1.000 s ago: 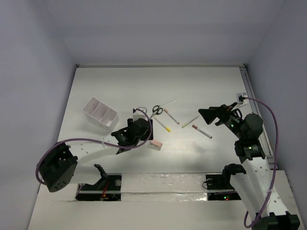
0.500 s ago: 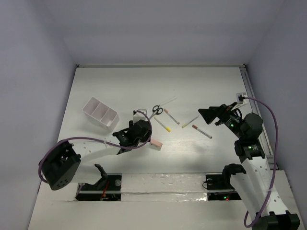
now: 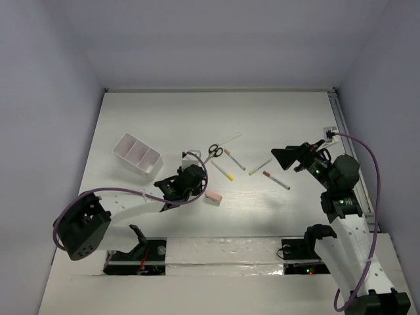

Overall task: Sort the stationery into containers
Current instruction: Pick up the stationery from the center of the board, then place the stationery in the storage box.

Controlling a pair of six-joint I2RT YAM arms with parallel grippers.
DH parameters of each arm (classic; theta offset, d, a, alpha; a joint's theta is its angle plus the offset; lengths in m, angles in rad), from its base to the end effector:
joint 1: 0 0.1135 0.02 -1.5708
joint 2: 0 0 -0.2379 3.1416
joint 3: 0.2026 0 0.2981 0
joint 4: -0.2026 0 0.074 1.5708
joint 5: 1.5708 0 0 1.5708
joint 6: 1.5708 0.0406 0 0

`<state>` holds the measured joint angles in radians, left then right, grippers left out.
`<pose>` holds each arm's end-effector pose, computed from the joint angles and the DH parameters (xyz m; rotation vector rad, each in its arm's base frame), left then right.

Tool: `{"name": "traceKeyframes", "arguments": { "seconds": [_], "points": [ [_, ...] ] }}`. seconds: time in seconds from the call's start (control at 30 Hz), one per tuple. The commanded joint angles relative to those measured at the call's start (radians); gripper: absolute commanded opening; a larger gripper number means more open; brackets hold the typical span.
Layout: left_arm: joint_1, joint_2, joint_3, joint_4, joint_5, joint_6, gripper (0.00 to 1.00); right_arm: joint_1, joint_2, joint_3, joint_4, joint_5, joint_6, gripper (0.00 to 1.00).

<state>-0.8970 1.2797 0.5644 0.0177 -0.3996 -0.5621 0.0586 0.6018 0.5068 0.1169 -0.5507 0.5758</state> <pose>0.1976 -0.2221 0.1236 0.1630 2.2211 -0.3549 0.2272 0.0346 0.2826 -0.0367 1.6273 0.9183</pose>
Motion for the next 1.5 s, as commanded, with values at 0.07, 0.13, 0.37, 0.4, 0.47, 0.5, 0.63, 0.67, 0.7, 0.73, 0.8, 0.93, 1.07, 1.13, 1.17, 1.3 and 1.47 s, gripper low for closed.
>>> {"name": "traceKeyframes", "arguments": {
  "seconds": [0.07, 0.13, 0.37, 0.4, 0.47, 0.5, 0.63, 0.67, 0.7, 0.73, 0.8, 0.93, 1.07, 1.13, 1.17, 1.3, 1.47],
  "points": [
    [-0.002, -0.049, 0.057, -0.016, -0.053, 0.014, 0.13, 0.001, -0.008, -0.008, 0.050, -0.015, -0.007, 1.00],
    [-0.002, -0.052, 0.095, -0.042, -0.105, 0.033, 0.13, 0.001, -0.007, -0.010, 0.052, -0.011, -0.007, 1.00],
    [0.101, -0.071, 0.354, -0.146, -0.205, 0.145, 0.14, 0.001, -0.002, -0.025, 0.067, 0.005, 0.007, 1.00],
    [0.124, -0.075, 0.411, -0.154, -0.221, 0.157, 0.14, 0.010, -0.005, -0.028, 0.067, 0.015, 0.006, 1.00],
    [0.180, -0.085, 0.462, -0.179, -0.225, 0.180, 0.14, 0.020, -0.025, -0.033, 0.063, 0.035, 0.001, 1.00],
    [0.247, -0.083, 0.498, -0.186, -0.223, 0.197, 0.14, 0.033, -0.031, -0.036, 0.061, 0.064, -0.007, 1.00],
    [0.404, -0.086, 0.548, -0.213, -0.189, 0.214, 0.14, 0.066, -0.043, -0.031, 0.037, 0.094, -0.027, 1.00],
    [0.433, -0.085, 0.554, -0.222, -0.188, 0.217, 0.14, 0.066, -0.046, -0.030, 0.032, 0.098, -0.030, 1.00],
    [0.464, -0.086, 0.560, -0.222, -0.183, 0.222, 0.14, 0.076, -0.046, -0.028, 0.026, 0.103, -0.037, 1.00],
    [0.527, -0.086, 0.562, -0.223, -0.179, 0.231, 0.14, 0.076, -0.048, -0.027, 0.021, 0.109, -0.040, 1.00],
    [0.604, -0.085, 0.563, -0.228, -0.119, 0.232, 0.14, 0.076, -0.042, -0.033, 0.027, 0.120, -0.040, 1.00],
    [0.741, -0.060, 0.548, -0.206, -0.061, 0.242, 0.14, 0.076, 0.007, -0.033, 0.030, 0.100, -0.040, 1.00],
    [0.802, -0.013, 0.540, -0.200, -0.062, 0.255, 0.13, 0.076, 0.027, -0.027, 0.026, 0.074, -0.044, 1.00],
    [0.822, -0.010, 0.522, -0.191, -0.062, 0.258, 0.13, 0.076, 0.012, -0.030, 0.023, 0.081, -0.045, 1.00],
    [0.831, -0.014, 0.513, -0.187, -0.059, 0.260, 0.13, 0.076, 0.007, -0.030, 0.021, 0.083, -0.045, 1.00],
    [0.842, -0.029, 0.450, -0.167, -0.058, 0.277, 0.13, 0.076, 0.006, -0.031, 0.026, 0.078, -0.042, 1.00],
    [0.842, -0.022, 0.436, -0.160, -0.056, 0.283, 0.14, 0.076, 0.018, -0.030, 0.030, 0.067, -0.042, 1.00]
  ]
}}
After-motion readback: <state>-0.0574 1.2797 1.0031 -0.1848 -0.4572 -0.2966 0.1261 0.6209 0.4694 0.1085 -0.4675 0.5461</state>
